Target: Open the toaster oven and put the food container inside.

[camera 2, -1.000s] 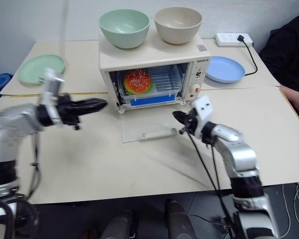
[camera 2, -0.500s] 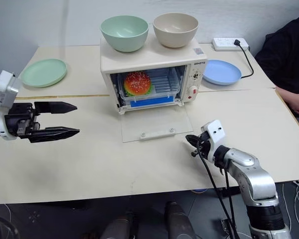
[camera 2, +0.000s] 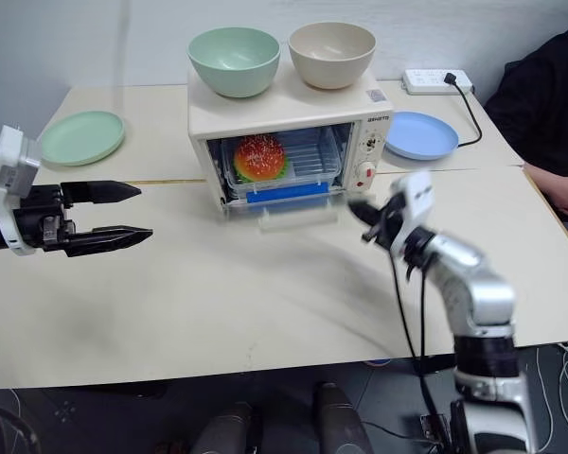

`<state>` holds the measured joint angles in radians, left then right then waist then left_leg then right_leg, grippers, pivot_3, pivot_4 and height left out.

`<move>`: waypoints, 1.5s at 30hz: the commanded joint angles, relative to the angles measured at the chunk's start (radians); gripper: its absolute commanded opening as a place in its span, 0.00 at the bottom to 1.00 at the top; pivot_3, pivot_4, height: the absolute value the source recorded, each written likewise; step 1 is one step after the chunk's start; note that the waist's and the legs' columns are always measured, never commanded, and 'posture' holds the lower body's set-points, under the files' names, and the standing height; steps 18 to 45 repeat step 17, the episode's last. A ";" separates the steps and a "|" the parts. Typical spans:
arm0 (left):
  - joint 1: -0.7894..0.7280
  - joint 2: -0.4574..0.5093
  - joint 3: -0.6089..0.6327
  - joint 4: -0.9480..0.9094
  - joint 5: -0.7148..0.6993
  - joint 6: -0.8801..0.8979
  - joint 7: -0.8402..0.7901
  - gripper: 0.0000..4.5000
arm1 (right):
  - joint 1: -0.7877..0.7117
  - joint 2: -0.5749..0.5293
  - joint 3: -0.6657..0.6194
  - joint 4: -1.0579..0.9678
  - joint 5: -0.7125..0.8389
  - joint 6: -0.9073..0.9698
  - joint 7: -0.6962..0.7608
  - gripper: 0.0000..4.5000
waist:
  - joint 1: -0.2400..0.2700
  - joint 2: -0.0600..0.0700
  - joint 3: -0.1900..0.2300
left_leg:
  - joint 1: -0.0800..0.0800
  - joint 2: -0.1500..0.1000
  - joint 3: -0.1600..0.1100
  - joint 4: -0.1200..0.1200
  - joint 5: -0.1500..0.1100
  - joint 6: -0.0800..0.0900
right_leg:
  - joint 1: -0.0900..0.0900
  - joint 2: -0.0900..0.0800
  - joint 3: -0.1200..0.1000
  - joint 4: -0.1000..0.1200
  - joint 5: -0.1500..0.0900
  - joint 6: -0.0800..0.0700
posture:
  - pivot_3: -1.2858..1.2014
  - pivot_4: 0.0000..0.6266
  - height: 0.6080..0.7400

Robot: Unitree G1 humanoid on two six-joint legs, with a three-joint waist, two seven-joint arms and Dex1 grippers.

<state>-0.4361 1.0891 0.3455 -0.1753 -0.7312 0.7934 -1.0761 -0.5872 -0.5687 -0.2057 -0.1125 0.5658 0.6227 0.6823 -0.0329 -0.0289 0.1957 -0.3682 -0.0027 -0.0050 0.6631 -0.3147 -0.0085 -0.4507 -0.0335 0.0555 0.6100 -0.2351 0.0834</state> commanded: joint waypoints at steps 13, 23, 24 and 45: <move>0.002 0.089 0.109 0.046 -0.004 -0.016 -0.061 1.00 | 0.039 -0.448 -0.138 -0.033 0.240 0.225 0.407 0.90 | -0.002 0.000 0.000 | 0.001 0.001 0.003 0.000 -0.002 0.003 | 0.002 0.002 0.001 -0.003 -0.001 0.000 | 0.52 0.24 1.00; 0.009 0.089 0.115 0.041 -0.004 -0.014 -0.063 1.00 | 0.037 -0.426 -0.133 -0.052 0.229 0.205 0.385 0.99 | -0.002 0.001 0.000 | 0.002 0.001 0.004 0.001 -0.002 0.003 | 0.001 0.006 0.001 -0.001 -0.001 -0.001 | 0.52 0.24 1.00; 0.009 0.089 0.115 0.041 -0.004 -0.014 -0.063 1.00 | 0.037 -0.426 -0.133 -0.052 0.229 0.205 0.385 0.99 | -0.002 0.001 0.000 | 0.002 0.001 0.004 0.001 -0.002 0.003 | 0.001 0.006 0.001 -0.001 -0.001 -0.001 | 0.52 0.24 1.00; 0.009 0.089 0.115 0.041 -0.004 -0.014 -0.063 1.00 | 0.037 -0.426 -0.133 -0.052 0.229 0.205 0.385 0.99 | -0.002 0.001 0.000 | 0.002 0.001 0.004 0.001 -0.002 0.003 | 0.001 0.006 0.001 -0.001 -0.001 -0.001 | 0.52 0.24 1.00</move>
